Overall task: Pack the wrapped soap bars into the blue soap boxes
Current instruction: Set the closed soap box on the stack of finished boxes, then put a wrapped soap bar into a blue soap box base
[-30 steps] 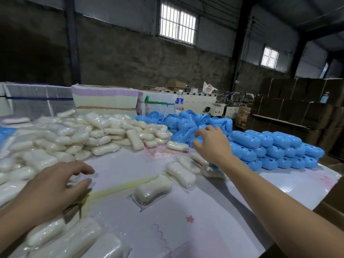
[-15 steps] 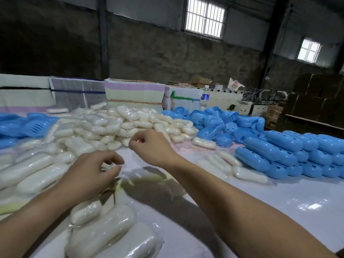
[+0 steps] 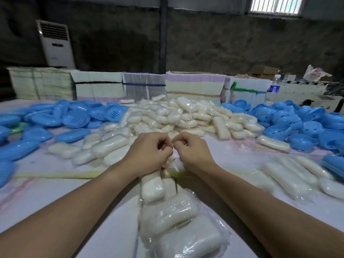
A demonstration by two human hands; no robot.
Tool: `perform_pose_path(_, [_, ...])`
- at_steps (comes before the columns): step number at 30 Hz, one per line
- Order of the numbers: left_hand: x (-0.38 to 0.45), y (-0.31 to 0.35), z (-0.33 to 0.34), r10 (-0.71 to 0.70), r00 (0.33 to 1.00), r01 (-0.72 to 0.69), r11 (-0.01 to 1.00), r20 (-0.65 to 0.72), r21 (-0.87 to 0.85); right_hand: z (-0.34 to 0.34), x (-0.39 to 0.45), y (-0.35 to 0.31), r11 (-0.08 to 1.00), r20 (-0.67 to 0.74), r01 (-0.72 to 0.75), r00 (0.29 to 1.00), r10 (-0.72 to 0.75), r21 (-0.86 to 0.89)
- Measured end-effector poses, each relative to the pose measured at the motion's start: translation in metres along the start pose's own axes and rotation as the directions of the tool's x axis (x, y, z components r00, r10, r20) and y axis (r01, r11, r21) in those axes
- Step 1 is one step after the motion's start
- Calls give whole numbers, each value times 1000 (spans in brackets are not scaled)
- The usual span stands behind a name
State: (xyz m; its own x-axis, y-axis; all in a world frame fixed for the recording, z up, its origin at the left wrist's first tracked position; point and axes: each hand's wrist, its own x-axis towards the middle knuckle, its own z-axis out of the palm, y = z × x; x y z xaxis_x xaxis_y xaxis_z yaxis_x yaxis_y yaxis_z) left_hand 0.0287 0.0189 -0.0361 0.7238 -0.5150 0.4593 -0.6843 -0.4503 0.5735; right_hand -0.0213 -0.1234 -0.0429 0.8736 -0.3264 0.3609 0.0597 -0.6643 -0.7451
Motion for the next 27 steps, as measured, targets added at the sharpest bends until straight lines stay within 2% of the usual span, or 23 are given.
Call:
perform_pose_path(4, [8,-12,-22,-39,996,42,998,-81,37,12,-9,-5,990,17,136,990,-137,22])
perform_pose_path(7, [23,-42,-44,-175,967,189,980,-187,63,17,-13,-11,971,39,239,970,-238,-25])
perform_pose_path(9, [36,-71,-62,-253,934,301,938,-253,171,17,-14,-13,960,51,278,960,-275,-42])
perform_pose_path(13, [52,-136,-103,-475,840,542,720,-261,434,17,-15,-14,943,71,329,943,-326,-48])
perform_pose_path(16, [52,-171,-117,-634,727,670,570,-263,476,18,-13,-15,930,94,358,932,-350,-86])
perform_pose_path(20, [56,-184,-117,-720,657,735,545,-225,403,19,-13,-13,927,112,364,928,-354,-84])
perform_pose_path(24, [62,-187,-121,-750,623,735,465,-222,493,20,-11,-12,927,121,365,927,-354,-82])
perform_pose_path(27, [65,-183,-126,-768,612,753,492,-188,437,20,-11,-11,929,108,364,928,-356,-68])
